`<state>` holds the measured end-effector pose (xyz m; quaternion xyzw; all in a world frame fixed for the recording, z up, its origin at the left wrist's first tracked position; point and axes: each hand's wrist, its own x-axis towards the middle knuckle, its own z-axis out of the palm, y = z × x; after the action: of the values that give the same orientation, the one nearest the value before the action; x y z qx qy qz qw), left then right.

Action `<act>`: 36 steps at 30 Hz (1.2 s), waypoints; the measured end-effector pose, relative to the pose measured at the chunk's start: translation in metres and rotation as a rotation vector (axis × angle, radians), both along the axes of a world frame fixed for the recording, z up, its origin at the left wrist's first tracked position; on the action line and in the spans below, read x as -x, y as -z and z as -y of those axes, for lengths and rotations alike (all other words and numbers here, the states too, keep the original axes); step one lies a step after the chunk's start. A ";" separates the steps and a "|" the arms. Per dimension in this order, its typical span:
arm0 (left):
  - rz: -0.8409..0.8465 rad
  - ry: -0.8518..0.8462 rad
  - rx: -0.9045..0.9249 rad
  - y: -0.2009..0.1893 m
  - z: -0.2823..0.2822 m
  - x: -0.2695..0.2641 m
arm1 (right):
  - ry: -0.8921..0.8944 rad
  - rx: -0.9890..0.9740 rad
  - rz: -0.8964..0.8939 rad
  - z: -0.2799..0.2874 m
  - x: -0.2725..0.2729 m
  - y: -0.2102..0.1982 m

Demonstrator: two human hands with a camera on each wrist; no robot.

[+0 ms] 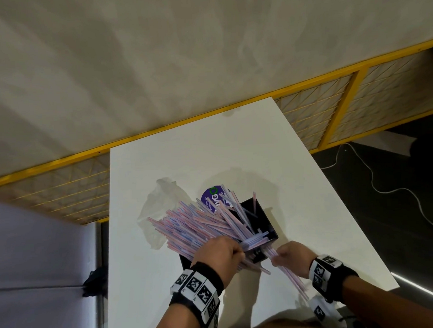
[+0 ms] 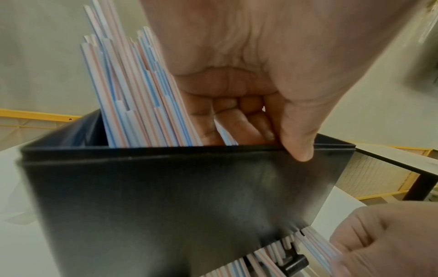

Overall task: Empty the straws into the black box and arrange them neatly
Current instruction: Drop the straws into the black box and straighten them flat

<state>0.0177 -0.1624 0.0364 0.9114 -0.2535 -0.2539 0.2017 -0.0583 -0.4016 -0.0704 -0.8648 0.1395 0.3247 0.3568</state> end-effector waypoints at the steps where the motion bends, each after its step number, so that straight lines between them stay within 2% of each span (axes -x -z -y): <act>1: -0.002 0.001 -0.006 0.000 0.000 0.000 | -0.014 0.004 -0.012 0.003 0.003 0.000; 10: -0.009 0.006 -0.017 -0.001 0.000 -0.001 | -0.162 0.079 -0.146 0.031 0.035 -0.004; 14: 0.001 -0.007 0.008 0.003 -0.002 0.002 | -0.178 0.094 -0.165 0.050 0.052 -0.020; 17: 0.016 -0.012 0.052 0.007 -0.005 0.006 | -0.174 0.091 -0.107 0.061 0.054 -0.043; 20: 0.039 -0.006 0.070 0.011 -0.010 0.009 | -0.199 0.169 -0.018 0.069 0.050 -0.071; 24: 0.021 -0.032 0.091 0.010 -0.012 0.012 | -0.362 0.344 -0.001 0.080 0.029 -0.119; 28: -0.020 -0.074 0.152 -0.004 -0.016 0.014 | -0.425 0.431 0.060 0.086 0.005 -0.175; 32: -0.067 -0.173 0.292 -0.032 -0.019 0.015 | -0.369 0.226 0.303 0.067 -0.011 -0.229; 36: -0.150 -0.352 0.690 -0.072 -0.014 0.011 | -0.247 -0.155 0.559 0.017 -0.032 -0.243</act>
<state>0.0069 -0.1482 0.1087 0.7986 -0.1484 -0.1812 0.5544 -0.0259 -0.4181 0.1728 -0.9011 -0.0955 0.1250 0.4040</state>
